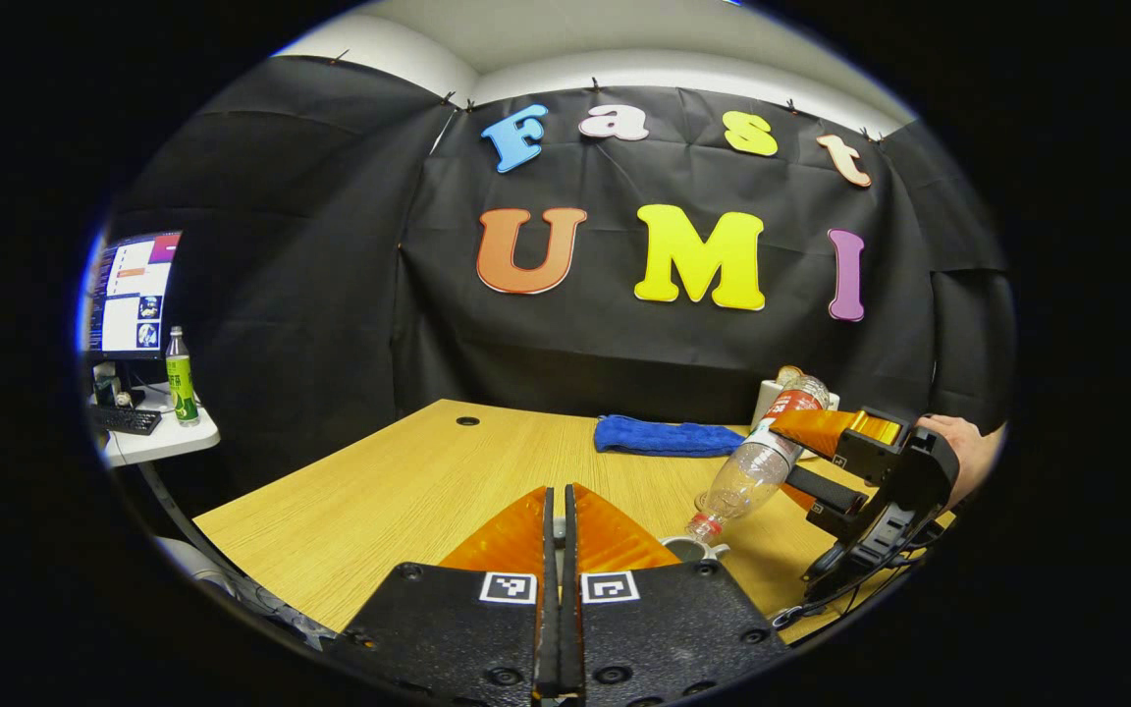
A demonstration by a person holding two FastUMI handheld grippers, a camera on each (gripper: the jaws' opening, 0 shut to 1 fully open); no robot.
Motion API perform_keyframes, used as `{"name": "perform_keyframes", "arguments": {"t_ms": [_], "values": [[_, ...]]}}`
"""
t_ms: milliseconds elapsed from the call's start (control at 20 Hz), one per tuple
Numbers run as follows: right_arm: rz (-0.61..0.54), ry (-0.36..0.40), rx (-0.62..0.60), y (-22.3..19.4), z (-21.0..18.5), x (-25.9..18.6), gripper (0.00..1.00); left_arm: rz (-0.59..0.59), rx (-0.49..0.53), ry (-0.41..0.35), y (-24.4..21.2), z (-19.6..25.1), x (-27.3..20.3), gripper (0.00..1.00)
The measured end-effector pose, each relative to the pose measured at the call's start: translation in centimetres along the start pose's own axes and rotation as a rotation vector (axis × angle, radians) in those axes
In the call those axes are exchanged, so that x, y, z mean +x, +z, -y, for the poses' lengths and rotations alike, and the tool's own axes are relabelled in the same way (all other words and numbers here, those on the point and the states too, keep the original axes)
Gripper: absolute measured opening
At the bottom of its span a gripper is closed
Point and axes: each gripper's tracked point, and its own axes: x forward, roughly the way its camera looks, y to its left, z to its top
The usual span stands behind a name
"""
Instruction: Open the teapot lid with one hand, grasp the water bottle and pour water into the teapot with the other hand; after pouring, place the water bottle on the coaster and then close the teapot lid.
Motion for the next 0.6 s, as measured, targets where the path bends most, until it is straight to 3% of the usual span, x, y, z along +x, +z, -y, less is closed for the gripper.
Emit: {"name": "perform_keyframes", "arguments": {"t_ms": [100, 250, 600], "values": [[-0.006, 0.024, 0.052, 0.0, -0.6, 0.1, 0.72, 0.002, -0.003, -0.001, 0.1, 0.0, -0.1, 0.03], [-0.051, 0.121, 0.221, -0.6, -2.1, 0.0, 0.75, 0.009, -0.002, -0.004, 0.4, 0.2, -0.2, 0.03], [-0.175, 0.292, 0.802, 0.9, -4.1, -1.2, 0.74, 0.011, -0.011, -0.021, 0.3, 1.2, -0.1, 0.03]]}}
